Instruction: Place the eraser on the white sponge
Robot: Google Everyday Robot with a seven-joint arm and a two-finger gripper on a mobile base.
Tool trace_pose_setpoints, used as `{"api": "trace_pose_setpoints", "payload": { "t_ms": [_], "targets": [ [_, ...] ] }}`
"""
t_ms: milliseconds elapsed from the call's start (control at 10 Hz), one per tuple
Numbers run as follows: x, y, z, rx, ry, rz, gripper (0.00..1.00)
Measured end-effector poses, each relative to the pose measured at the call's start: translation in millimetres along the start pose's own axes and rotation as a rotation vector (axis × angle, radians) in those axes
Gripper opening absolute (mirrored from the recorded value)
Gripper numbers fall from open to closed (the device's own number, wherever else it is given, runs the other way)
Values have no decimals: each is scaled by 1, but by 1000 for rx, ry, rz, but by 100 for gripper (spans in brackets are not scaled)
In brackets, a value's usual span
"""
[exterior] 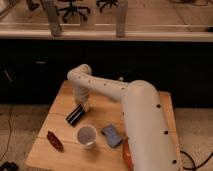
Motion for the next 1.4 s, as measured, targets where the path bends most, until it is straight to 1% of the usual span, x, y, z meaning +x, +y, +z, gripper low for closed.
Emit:
{"api": "trace_pose_setpoints", "payload": {
  "t_ms": [500,900,1400],
  "targets": [
    [-3,4,-9,14,9,-4,0],
    [-2,12,-16,22,19,3,0],
    [-2,33,-24,28,42,15,0]
  ]
}}
